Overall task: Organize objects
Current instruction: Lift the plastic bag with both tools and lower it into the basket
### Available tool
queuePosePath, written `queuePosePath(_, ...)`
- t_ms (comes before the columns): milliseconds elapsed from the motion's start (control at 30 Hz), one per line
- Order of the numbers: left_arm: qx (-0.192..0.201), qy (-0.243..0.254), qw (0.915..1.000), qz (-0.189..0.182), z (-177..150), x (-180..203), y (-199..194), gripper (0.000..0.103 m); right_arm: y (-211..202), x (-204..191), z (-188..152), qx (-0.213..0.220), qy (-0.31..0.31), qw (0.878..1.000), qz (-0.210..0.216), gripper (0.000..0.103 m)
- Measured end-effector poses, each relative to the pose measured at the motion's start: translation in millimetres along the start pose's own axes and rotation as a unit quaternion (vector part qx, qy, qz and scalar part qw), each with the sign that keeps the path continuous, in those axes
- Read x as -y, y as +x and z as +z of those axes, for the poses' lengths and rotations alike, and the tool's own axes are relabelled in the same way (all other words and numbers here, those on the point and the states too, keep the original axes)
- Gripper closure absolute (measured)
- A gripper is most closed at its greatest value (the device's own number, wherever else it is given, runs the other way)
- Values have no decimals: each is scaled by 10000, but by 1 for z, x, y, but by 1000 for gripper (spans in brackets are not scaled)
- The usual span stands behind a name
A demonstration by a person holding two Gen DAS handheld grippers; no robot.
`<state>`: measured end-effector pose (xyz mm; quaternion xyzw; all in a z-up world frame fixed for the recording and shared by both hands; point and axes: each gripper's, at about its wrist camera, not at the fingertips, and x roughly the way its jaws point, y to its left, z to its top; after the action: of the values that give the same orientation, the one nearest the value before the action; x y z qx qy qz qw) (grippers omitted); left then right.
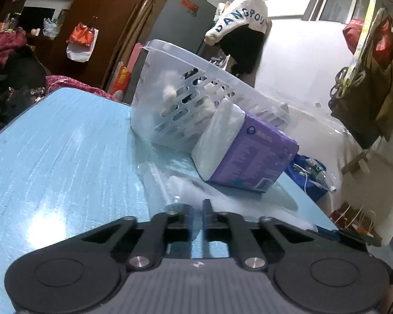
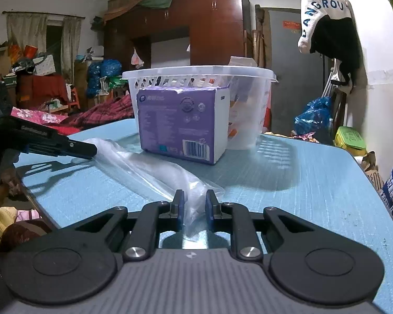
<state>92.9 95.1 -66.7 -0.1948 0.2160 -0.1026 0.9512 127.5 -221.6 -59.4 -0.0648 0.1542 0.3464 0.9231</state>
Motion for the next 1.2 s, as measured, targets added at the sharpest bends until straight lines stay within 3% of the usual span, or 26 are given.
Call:
queuePosePath(67, 81, 95, 9999, 66, -2, 4, -2, 101, -1, -1, -1, 43, -29, 10000, 12, 84)
queuePosePath(300, 534, 457, 9975, 67, 0, 20, -25, 101, -9, -5, 7, 238, -122, 9996, 19, 86)
queuePosePath(600, 916, 669, 9935, -110, 27, 35, -46, 101, -25, -1, 48, 702, -176, 9974, 43, 87)
queuePosePath(900, 1581, 1216, 9799, -23, 112, 69, -51, 101, -5, 13, 130, 1154, -362, 9926, -100, 88)
queuePosePath(1033, 1631, 1388, 9767, 149, 152, 79, -27, 101, 22, 26, 166, 1124, -336, 9928, -224, 88)
queuePosePath(1200, 1441, 1405, 9789, 352, 176, 73, 10, 101, 58, 43, 182, 891, -209, 9954, -294, 89)
